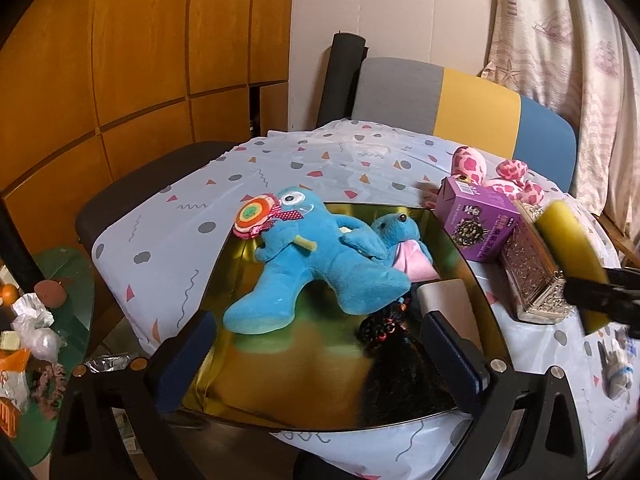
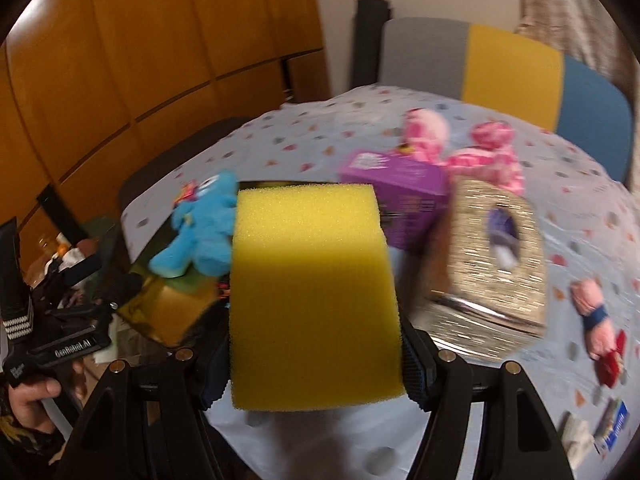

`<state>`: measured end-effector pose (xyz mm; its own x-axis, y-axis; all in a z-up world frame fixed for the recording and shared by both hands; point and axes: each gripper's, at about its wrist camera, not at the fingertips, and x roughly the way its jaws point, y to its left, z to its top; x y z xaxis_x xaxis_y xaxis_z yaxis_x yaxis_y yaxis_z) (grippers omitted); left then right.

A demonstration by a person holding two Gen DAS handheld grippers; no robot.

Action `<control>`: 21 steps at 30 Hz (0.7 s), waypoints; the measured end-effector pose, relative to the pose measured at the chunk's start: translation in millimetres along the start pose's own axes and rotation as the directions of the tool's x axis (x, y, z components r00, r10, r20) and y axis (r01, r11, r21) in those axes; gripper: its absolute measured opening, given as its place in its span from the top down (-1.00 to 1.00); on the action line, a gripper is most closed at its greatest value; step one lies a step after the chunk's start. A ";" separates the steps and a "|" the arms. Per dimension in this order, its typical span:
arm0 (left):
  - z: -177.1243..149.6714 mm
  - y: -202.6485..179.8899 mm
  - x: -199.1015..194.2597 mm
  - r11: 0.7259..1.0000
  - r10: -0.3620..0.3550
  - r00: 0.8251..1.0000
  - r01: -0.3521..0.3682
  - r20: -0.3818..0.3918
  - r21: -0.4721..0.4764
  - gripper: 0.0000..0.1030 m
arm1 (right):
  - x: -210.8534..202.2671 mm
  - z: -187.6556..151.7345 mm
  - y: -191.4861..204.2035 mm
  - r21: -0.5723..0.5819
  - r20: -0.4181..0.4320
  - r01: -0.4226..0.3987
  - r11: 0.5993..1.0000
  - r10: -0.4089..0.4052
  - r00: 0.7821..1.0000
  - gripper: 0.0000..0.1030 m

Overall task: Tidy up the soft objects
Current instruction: 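Carry the yellow sponge into the gold tray and open the right tool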

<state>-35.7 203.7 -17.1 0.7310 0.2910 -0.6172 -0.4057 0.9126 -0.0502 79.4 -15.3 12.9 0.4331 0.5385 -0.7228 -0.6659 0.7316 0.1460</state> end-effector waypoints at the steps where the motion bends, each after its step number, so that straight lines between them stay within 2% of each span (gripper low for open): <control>1: -0.3 2.0 0.1 1.000 0.000 1.000 0.000 0.001 -0.004 -0.99 | 7.5 1.4 6.7 -0.004 -0.011 -0.013 1.000 0.013 1.000 -0.36; 4: -0.7 11.8 0.0 0.999 0.013 1.000 -0.013 0.006 -0.029 -0.99 | 29.3 6.6 20.0 -0.002 -0.057 -0.046 0.999 0.046 0.997 -0.36; 9: 0.3 29.3 -0.4 0.997 0.036 0.999 -0.035 0.010 -0.069 -0.99 | 63.5 23.5 32.6 0.043 -0.121 -0.041 0.998 0.046 0.992 -0.36; 11: 0.2 36.5 -0.5 0.995 0.043 0.999 -0.042 0.010 -0.087 -0.99 | 77.1 30.3 35.4 0.064 -0.133 -0.015 0.998 0.023 0.991 -0.36; 14: -1.2 42.8 -0.1 0.995 0.050 0.999 -0.049 0.006 -0.092 -0.99 | 106.6 38.9 41.1 0.091 -0.178 0.080 0.993 -0.063 0.982 -0.36; 16: -2.4 45.4 1.5 0.994 0.048 0.999 -0.048 -0.003 -0.096 -0.99 | 128.2 40.9 50.4 0.042 -0.198 0.176 0.983 -0.165 0.966 -0.36; 19: -4.5 48.1 4.0 0.994 0.047 0.999 -0.048 -0.015 -0.100 -0.99 | 151.8 36.3 70.7 -0.050 -0.241 0.151 0.987 -0.159 0.957 -0.36; 21: -5.7 48.9 5.9 0.994 0.044 0.999 -0.046 -0.023 -0.101 -0.99 | 157.1 31.2 77.3 -0.072 -0.240 0.132 0.989 -0.145 0.960 -0.39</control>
<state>-54.4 248.4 -27.6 0.6996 0.3239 -0.6369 -0.4920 0.8647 -0.1007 115.0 138.8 -68.3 0.3667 0.3103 -0.8771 -0.6449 0.7643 0.0008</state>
